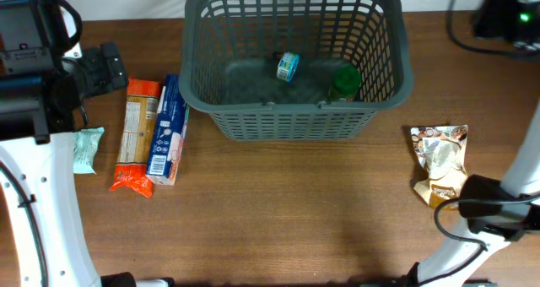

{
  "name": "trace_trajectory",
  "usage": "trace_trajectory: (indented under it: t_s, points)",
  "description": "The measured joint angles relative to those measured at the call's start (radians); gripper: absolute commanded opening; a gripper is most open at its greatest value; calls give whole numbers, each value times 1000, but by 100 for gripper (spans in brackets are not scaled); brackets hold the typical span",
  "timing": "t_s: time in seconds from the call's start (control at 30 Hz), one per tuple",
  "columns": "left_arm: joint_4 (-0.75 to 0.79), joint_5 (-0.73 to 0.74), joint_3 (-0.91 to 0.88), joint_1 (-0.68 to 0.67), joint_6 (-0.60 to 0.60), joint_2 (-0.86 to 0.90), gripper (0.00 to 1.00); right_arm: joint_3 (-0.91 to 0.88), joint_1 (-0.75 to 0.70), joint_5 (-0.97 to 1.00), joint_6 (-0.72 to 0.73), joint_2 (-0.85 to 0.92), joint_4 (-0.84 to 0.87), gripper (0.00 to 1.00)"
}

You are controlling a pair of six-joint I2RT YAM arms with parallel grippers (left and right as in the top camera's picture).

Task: Pack container
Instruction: 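Move the right gripper to the snack pouch and grasp it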

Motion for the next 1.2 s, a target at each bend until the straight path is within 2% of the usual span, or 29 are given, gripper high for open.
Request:
trace_trajectory:
  t_s: [0.47, 1.2]
  points:
    - [0, 0, 0, 0, 0, 0, 100, -674, -16, 38, 47, 12, 72, 79]
    - [0, 0, 0, 0, 0, 0, 99, -995, -9, 53, 38, 12, 58, 80]
